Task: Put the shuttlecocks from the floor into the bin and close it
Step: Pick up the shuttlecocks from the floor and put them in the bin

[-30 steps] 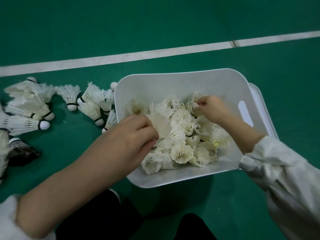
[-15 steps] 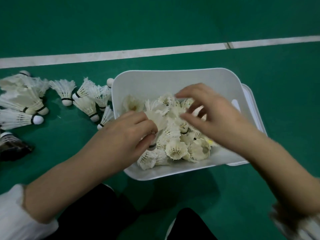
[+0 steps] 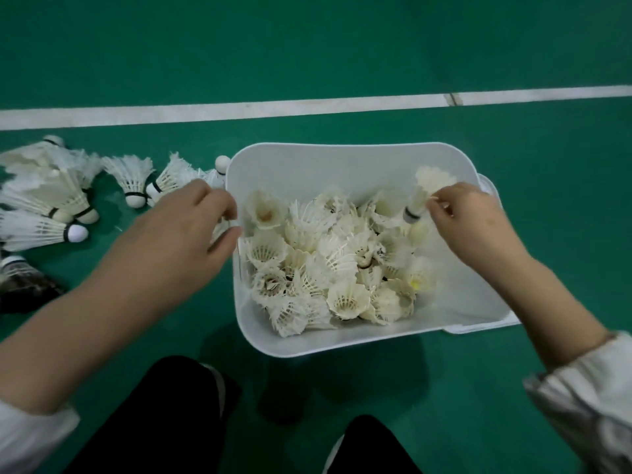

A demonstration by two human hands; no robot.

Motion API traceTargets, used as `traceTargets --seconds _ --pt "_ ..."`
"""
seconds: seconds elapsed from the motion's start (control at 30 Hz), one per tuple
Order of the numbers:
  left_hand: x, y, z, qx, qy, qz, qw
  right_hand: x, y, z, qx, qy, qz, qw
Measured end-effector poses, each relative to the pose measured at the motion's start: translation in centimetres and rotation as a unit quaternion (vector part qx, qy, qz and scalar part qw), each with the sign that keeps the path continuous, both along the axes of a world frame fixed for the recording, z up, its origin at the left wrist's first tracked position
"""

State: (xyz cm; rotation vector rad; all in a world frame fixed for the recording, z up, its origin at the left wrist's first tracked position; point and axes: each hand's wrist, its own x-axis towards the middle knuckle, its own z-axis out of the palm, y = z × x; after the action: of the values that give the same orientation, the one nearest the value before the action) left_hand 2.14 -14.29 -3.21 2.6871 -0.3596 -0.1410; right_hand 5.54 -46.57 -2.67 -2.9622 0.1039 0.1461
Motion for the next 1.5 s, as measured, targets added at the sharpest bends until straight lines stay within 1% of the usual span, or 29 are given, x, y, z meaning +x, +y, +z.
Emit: traceTargets --seconds 0.1,0.2,0.3,0.37,0.43,0.47,0.53,0.57,0.63,0.7,0.77,0.83,0.87,0.9,0.97,1.03,1.1,1.17,1.23,1.3,1.33,1.37,1.4,1.43,1.5 --pt "-0.3 0.6 -0.2 0.001 0.025 0.008 1.000 1.1 -0.7 -3.5 -0.045 0.088 -0.032 0.995" --pt "-0.9 1.2 -0.7 -0.010 0.038 0.004 0.999 1.4 -0.3 -5.7 -0.069 0.170 -0.036 0.982" --pt "-1.4 2.2 -1.7 0.008 0.049 -0.015 0.999 1.6 -0.1 -6.2 -0.078 0.193 -0.028 0.978" --pt "-1.7 2.9 -2.4 0.012 0.060 -0.017 0.998 1.6 -0.2 -5.8 -0.102 0.207 -0.014 0.973" --pt "-2.2 3.6 -3.0 0.009 0.068 -0.011 0.998 1.4 0.1 -4.5 -0.119 0.191 -0.005 0.974" --pt "-2.4 4.0 -3.3 0.008 0.069 -0.008 0.998 1.2 0.7 -3.4 -0.125 0.168 0.004 0.978" --pt "-3.0 4.8 -3.8 0.011 0.077 0.001 0.997 0.8 2.9 -0.9 -0.113 0.105 0.054 0.987" --pt "-3.5 5.4 -4.1 0.016 0.082 0.008 0.996 0.6 4.5 0.5 -0.088 0.078 0.090 0.989" --pt "-4.5 6.6 -4.6 0.033 0.094 0.019 0.995 -0.1 8.8 3.2 -0.031 0.051 0.163 0.985" --pt "-5.5 8.1 -5.3 0.029 0.104 0.037 0.993 -1.4 13.6 5.2 0.000 0.054 0.262 0.964" --pt "-6.7 9.8 -6.0 0.037 0.124 0.059 0.990 -3.2 19.0 5.5 0.019 0.060 0.358 0.931" --pt "-8.1 11.8 -6.7 0.061 0.154 0.092 0.982 -4.7 23.6 4.4 0.027 0.040 0.445 0.894" --pt "-9.0 13.0 -6.9 0.066 0.166 0.112 0.978 -5.5 25.7 3.4 0.027 0.037 0.472 0.880" --pt "-10.1 14.0 -7.2 0.061 0.170 0.132 0.975 -6.2 27.4 2.1 0.026 0.053 0.486 0.872" --pt "-12.7 16.8 -7.5 0.051 0.175 0.183 0.966 -7.5 30.8 -1.2 0.023 0.111 0.498 0.860" --pt "-15.3 19.5 -7.5 0.062 0.190 0.248 0.948 -8.4 33.4 -4.4 0.001 0.162 0.497 0.853" --pt "-17.8 21.8 -7.6 0.060 0.172 0.327 0.927 -8.8 35.1 -7.1 -0.020 0.203 0.488 0.849" --pt "-19.4 23.8 -7.9 0.054 0.136 0.408 0.901 -9.0 36.0 -9.5 -0.029 0.232 0.471 0.850" --pt "-20.1 25.7 -8.9 0.067 0.125 0.468 0.872 -9.0 36.3 -10.5 -0.030 0.250 0.448 0.858" --pt "-19.6 27.0 -10.1 0.062 0.154 0.507 0.845 -8.9 36.5 -10.8 -0.021 0.261 0.427 0.866" --pt "-19.3 27.2 -10.6 0.041 0.175 0.518 0.836 -9.0 36.6 -10.9 -0.018 0.267 0.420 0.867" --pt "-18.9 27.0 -11.0 0.011 0.189 0.517 0.835 -9.1 36.8 -10.8 -0.012 0.266 0.419 0.868" --pt "-18.5 26.4 -11.3 -0.021 0.192 0.505 0.841 -9.1 37.0 -10.7 0.002 0.257 0.421 0.870" --pt "-18.2 25.6 -11.5 -0.046 0.187 0.479 0.856 -9.2 37.2 -10.5 0.024 0.244 0.425 0.871" --pt "-17.4 23.5 -11.7 -0.074 0.164 0.400 0.899 -9.3 37.7 -9.8 0.095 0.215 0.427 0.873"
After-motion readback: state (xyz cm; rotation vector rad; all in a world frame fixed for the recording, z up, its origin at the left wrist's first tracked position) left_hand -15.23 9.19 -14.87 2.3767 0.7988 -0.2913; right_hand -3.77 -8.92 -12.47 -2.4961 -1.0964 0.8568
